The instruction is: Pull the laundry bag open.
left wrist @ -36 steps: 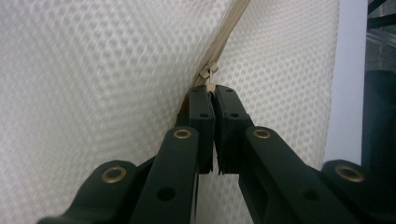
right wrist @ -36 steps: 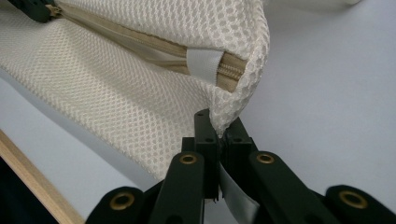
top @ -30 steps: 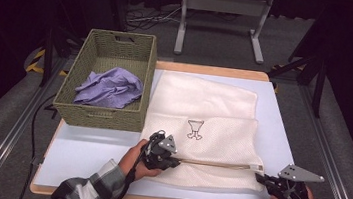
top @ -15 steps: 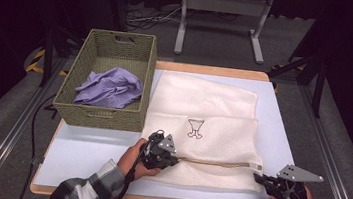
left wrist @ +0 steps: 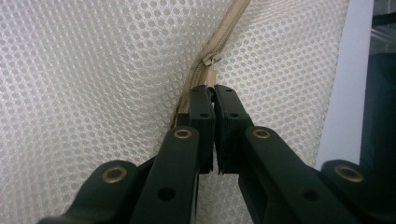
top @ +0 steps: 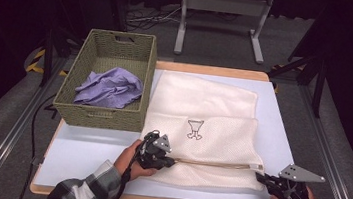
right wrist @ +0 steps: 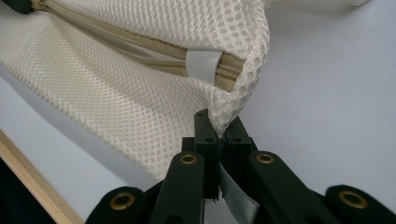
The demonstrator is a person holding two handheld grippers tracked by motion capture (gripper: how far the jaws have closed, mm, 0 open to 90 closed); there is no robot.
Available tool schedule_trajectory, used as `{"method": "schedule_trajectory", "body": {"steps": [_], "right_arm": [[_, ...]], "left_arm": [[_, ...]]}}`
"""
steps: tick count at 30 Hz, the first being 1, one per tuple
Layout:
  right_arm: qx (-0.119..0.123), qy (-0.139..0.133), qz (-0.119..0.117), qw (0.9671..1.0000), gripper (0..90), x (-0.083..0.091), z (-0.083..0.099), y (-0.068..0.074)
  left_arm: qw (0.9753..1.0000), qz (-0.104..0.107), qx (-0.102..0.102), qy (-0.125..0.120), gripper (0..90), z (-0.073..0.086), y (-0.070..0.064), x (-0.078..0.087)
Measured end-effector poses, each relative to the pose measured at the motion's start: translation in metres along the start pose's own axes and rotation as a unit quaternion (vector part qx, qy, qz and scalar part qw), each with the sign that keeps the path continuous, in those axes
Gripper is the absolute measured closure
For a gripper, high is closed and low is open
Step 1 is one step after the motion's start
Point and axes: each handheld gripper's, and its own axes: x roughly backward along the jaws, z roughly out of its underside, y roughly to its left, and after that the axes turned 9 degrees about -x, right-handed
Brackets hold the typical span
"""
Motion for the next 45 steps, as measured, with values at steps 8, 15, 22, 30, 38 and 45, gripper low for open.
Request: {"method": "schedule_trajectory", "body": {"steps": [8,15,22,30,38,45], "right_arm": [[-0.006,0.000,0.007,1.0000,87.3,0.000,0.001,-0.002],[-0.010,0.004,0.008,0.9999,87.3,-0.001,0.001,-0.003],[-0.010,0.005,0.010,0.9999,87.3,-0.002,0.001,-0.003],[-0.010,0.007,0.008,0.9999,87.3,-0.003,0.001,-0.002],[-0.014,0.004,0.012,0.9998,87.4,-0.002,0.000,-0.003],[-0.010,0.008,0.031,0.9994,87.4,-0.003,0.000,-0.003]], "left_arm": [[0.9997,-0.009,0.023,0.003,87.3,0.022,0.003,0.019],[0.9987,-0.024,0.045,-0.001,87.3,0.047,0.008,0.040],[0.9974,-0.040,0.060,-0.004,87.3,0.067,0.012,0.055],[0.9966,-0.045,0.068,-0.010,87.2,0.079,0.013,0.064],[0.9955,-0.051,0.079,-0.005,87.2,0.090,0.015,0.069],[0.9915,-0.084,0.099,0.005,90.0,0.106,0.019,0.079]]}}
